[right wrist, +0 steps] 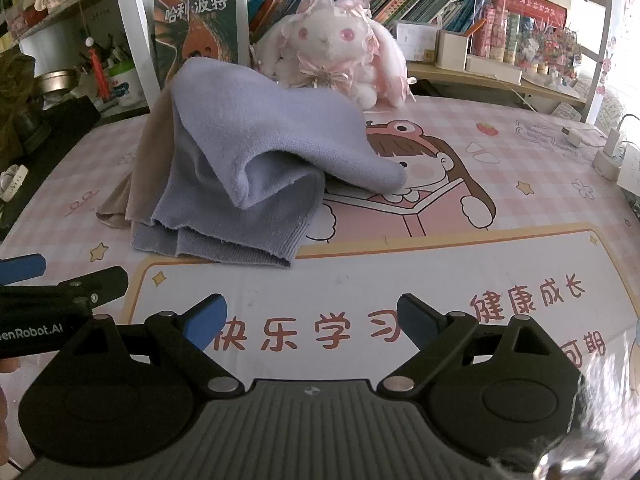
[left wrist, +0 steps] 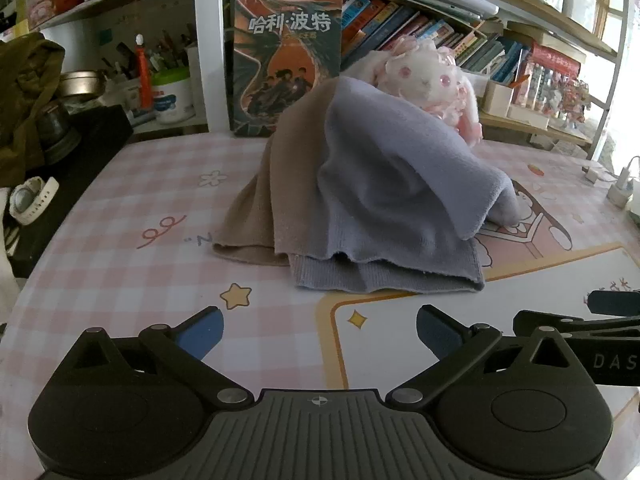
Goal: Fold clothes
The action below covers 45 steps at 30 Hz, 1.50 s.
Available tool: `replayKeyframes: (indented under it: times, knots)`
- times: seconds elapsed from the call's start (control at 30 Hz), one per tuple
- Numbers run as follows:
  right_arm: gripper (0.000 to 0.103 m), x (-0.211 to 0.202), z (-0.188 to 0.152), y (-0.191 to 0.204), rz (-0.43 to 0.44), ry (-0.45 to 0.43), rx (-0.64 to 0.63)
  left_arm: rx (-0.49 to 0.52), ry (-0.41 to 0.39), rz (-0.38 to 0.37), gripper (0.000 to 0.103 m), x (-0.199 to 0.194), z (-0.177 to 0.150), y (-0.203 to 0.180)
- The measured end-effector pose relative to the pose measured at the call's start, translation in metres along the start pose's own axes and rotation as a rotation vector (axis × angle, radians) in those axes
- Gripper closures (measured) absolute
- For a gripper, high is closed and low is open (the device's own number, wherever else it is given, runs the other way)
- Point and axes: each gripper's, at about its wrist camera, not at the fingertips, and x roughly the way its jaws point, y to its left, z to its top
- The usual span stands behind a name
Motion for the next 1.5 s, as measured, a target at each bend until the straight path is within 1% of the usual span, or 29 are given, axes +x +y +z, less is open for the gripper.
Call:
replayKeyframes:
  times: [1.5]
  knots:
    - [0.011,0.0005,-0.0010,0.0026,-0.002,-0.004,-0.003,-0.008,0.016,0.020,0.000,-0.0015,0.0015,-0.0004]
